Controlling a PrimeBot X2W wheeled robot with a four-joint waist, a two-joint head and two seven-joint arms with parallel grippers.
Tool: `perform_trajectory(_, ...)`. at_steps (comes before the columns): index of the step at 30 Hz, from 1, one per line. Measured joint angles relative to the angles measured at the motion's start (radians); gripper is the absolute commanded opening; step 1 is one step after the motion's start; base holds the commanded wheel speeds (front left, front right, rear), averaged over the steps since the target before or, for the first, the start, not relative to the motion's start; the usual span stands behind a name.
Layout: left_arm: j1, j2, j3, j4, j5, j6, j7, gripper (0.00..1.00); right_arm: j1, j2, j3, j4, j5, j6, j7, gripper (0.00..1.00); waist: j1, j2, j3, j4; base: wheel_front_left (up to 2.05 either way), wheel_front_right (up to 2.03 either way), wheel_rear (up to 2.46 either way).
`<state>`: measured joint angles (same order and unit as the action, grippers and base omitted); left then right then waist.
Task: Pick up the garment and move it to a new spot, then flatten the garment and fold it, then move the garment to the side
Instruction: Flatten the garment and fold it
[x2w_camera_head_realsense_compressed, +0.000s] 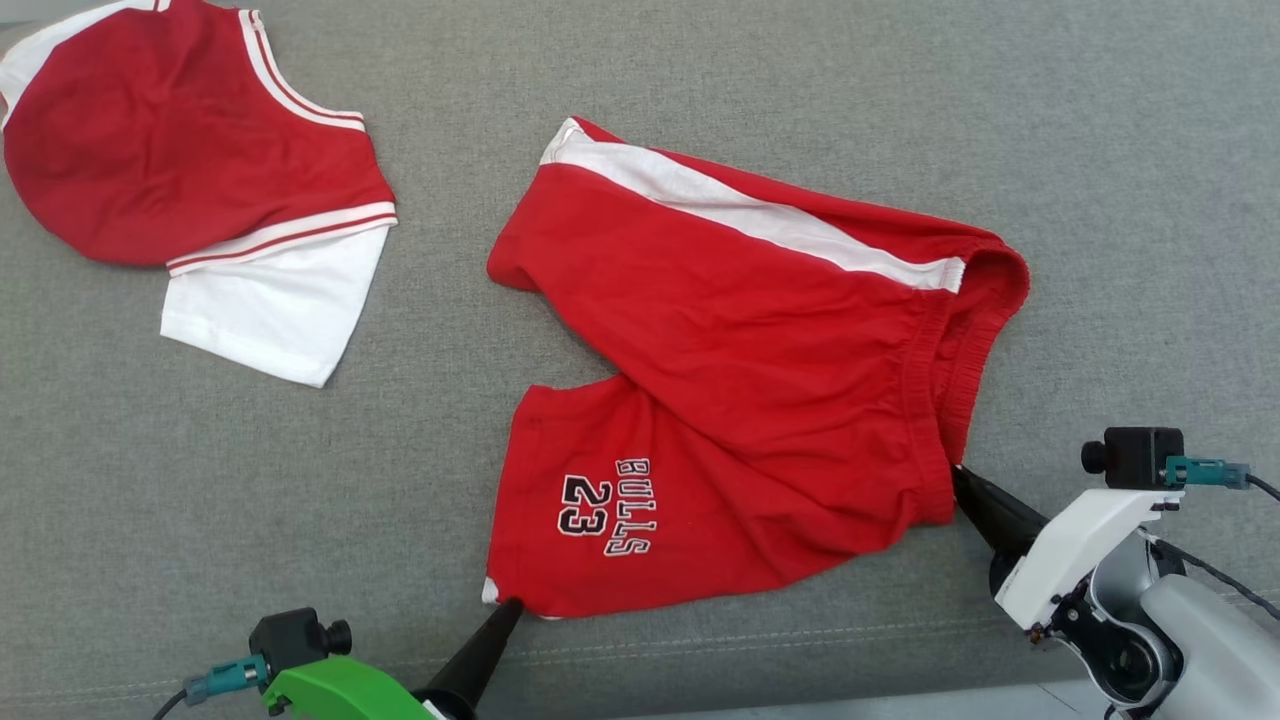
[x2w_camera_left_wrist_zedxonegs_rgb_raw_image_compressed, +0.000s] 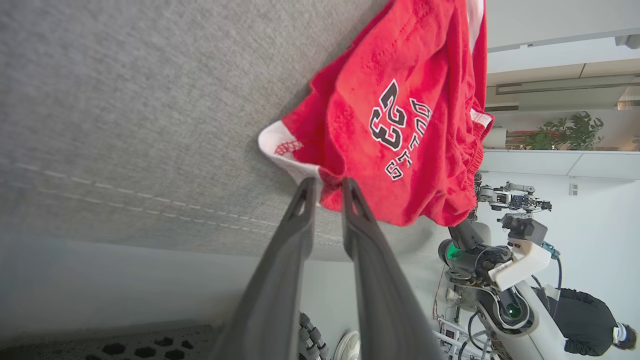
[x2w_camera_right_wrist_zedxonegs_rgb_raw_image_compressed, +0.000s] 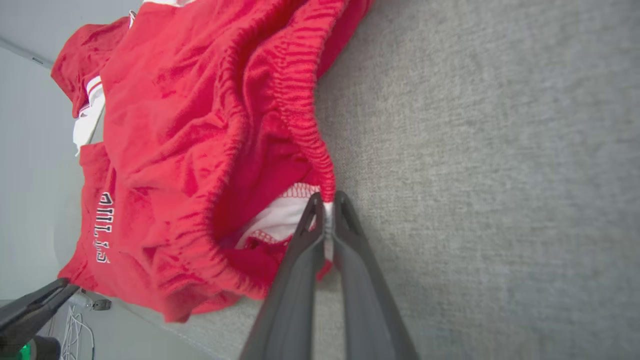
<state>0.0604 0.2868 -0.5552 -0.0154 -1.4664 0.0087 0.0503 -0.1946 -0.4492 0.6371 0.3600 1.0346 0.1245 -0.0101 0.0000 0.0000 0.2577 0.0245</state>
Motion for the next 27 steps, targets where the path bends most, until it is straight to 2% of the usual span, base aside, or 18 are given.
perform_trajectory(3, 0.0, 0.0, 0.006, -0.014, 0.0, -0.003, -0.005, 0.05, 0.021, 0.021, -0.019, -0.03, 0.091, 0.0, 0.014, 0.0, 0.0, 0.0, -0.001, -0.002, 0.0, 0.0, 0.0)
perform_trajectory(4, -0.001, 0.0, 0.01, -0.023, 0.0, -0.006, -0.009, 0.0, 0.031, 0.03, -0.021, -0.044, 0.122, 0.0, 0.022, 0.0, 0.0, 0.0, -0.002, -0.002, 0.0, 0.0, 0.0)
perform_trajectory(11, -0.005, 0.013, 0.055, -0.069, 0.0, -0.01, -0.026, 0.0, 0.102, 0.064, -0.054, -0.172, 0.345, 0.0, 0.083, 0.0, 0.0, 0.0, -0.017, -0.008, 0.0, 0.0, 0.0)
perform_trajectory(12, -0.005, 0.013, 0.055, -0.069, 0.0, -0.01, -0.026, 0.0, 0.102, 0.064, -0.054, -0.172, 0.345, 0.0, 0.083, 0.0, 0.0, 0.0, -0.017, -0.008, 0.0, 0.0, 0.0)
perform_trajectory(19, -0.005, 0.039, 0.106, -0.17, -0.004, -0.018, -0.048, 0.0, 0.203, 0.102, -0.102, -0.354, 0.642, -0.001, 0.184, 0.0, 0.0, 0.0, -0.043, -0.02, 0.0, 0.0, 0.0)
perform_trajectory(23, -0.012, 0.062, 0.177, -0.259, -0.006, -0.019, -0.08, 0.0, 0.221, 0.146, -0.184, -0.484, 0.813, -0.001, 0.199, 0.0, 0.0, 0.0, -0.054, -0.031, 0.0, 0.0, 0.0)
perform_trajectory(27, -0.058, 0.097, 0.239, -0.324, -0.01, -0.018, -0.086, 0.0, 0.252, 0.151, -0.281, -0.521, 0.945, -0.001, 0.203, 0.0, 0.0, 0.0, -0.067, -0.038, 0.0, 0.0, 0.0)
